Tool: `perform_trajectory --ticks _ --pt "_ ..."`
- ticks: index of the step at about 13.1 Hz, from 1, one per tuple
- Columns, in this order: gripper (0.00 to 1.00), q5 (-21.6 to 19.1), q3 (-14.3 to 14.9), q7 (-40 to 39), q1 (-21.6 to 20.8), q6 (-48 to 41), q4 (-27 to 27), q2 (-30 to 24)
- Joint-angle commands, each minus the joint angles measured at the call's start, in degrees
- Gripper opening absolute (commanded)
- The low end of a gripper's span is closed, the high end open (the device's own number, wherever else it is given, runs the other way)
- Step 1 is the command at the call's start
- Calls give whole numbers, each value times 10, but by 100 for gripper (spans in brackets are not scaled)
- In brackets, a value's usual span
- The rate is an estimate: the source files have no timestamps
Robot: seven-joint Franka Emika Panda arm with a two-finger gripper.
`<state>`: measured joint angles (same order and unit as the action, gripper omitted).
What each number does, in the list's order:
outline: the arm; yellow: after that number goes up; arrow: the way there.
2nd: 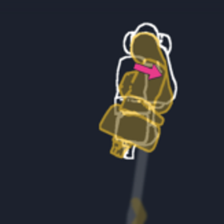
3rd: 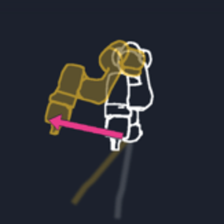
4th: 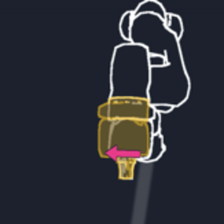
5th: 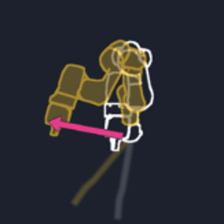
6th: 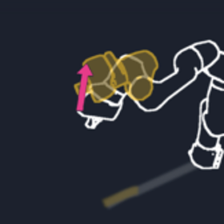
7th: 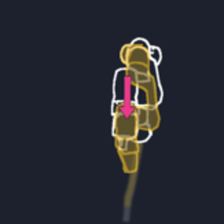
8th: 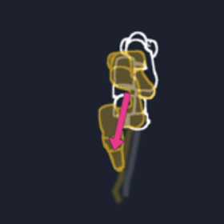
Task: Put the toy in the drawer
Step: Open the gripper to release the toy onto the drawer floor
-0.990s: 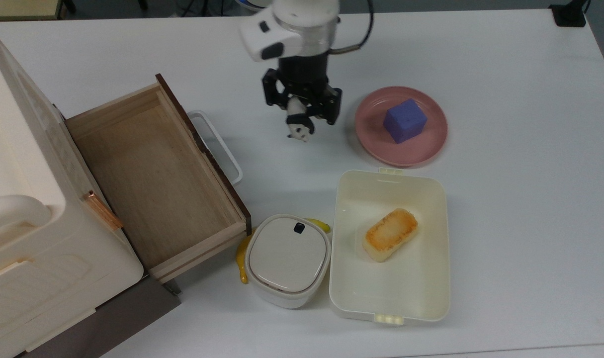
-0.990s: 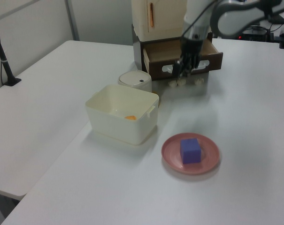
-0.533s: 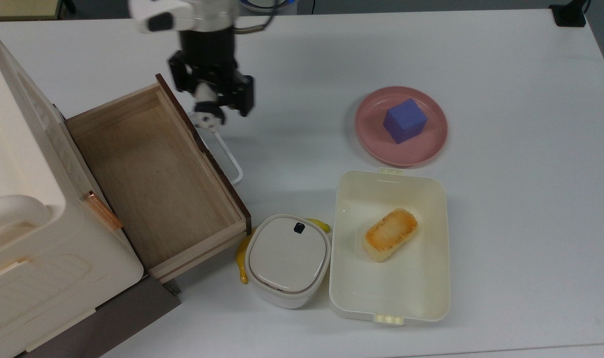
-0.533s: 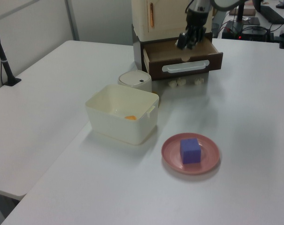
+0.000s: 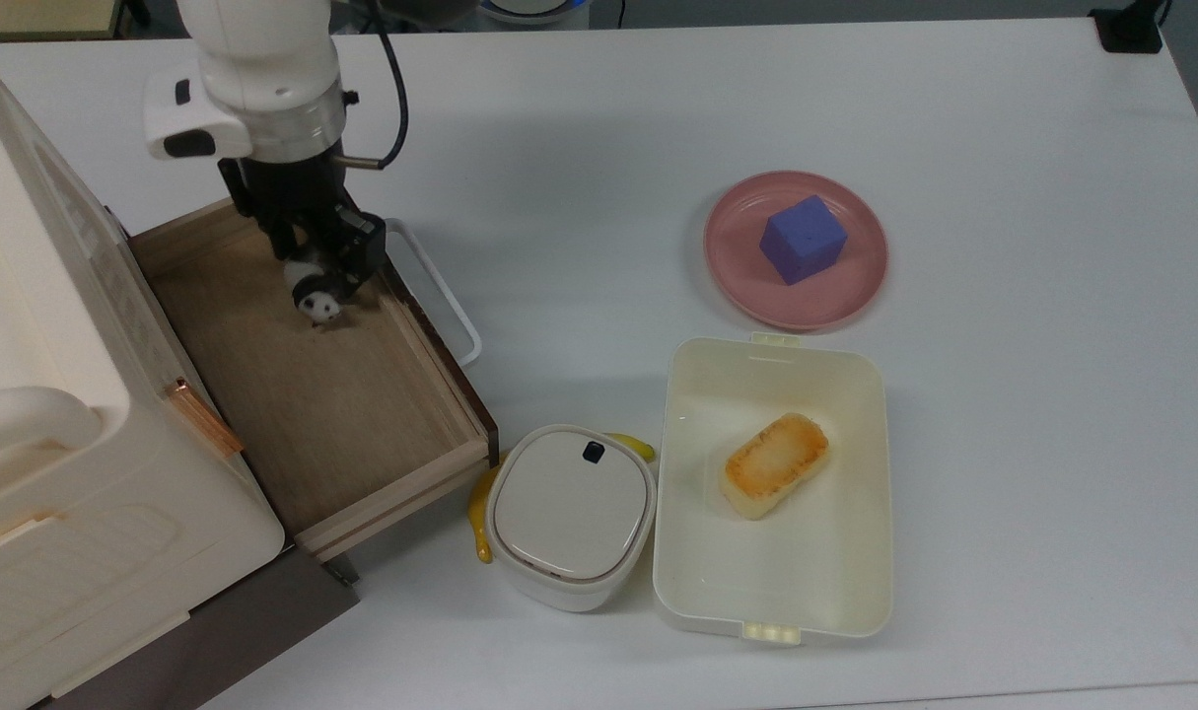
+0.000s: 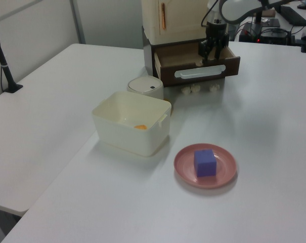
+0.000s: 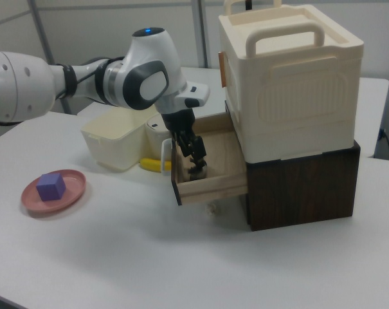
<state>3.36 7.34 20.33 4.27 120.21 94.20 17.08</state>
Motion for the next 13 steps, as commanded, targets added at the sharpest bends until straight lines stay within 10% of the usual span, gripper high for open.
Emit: perform_trajectory --ticks 1,8,13 --pt "100 -2 5 -7 -9 -7 -17 -20" --pt "100 1 -92 -32 -25 -216 -29 -86" --pt "100 -20 -43 -180 -67 -277 -28 -134"
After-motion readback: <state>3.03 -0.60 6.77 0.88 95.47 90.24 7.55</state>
